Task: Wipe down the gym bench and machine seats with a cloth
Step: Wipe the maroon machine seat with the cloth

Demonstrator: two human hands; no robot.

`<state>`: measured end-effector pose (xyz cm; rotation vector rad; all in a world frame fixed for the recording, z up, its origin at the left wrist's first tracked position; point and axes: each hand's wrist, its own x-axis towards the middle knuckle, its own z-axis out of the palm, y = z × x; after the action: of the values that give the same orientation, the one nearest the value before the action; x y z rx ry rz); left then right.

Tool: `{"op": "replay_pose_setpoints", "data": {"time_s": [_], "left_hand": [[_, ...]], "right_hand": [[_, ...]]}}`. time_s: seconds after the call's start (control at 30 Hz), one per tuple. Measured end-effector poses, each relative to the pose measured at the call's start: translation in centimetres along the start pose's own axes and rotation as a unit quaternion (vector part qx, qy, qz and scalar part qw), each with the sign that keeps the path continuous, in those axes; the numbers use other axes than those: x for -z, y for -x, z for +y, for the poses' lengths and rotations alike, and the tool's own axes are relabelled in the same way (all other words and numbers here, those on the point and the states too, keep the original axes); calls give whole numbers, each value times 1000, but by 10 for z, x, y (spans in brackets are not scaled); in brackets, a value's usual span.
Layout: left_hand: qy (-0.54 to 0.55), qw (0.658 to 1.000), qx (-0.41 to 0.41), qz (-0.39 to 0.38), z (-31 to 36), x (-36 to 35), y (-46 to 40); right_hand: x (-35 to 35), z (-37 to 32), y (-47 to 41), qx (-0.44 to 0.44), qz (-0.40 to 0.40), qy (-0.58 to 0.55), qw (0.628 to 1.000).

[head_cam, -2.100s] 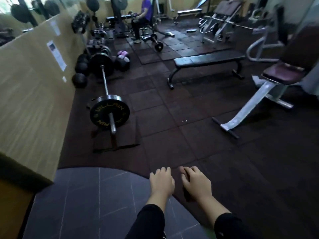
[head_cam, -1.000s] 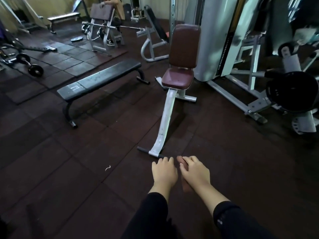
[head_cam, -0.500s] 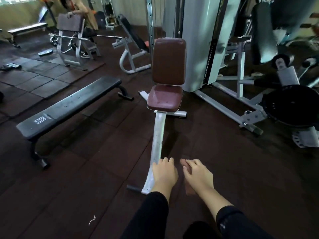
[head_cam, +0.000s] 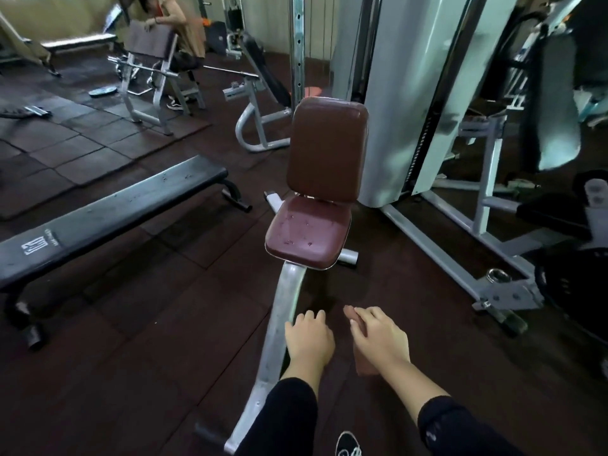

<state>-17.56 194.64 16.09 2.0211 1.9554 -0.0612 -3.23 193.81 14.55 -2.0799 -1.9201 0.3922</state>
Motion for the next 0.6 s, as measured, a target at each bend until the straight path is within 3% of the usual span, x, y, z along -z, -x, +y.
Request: {"op": "replay_pose_setpoints", "data": {"time_s": [0.4,0.6], "left_hand": [[37,996,81,-17,19,17,-162],[54,995,82,-26,7,22,-280]], "right_hand": [[-8,25,-185,35,-45,0,998],[-41,22,-293,35,-58,14,998]]}}
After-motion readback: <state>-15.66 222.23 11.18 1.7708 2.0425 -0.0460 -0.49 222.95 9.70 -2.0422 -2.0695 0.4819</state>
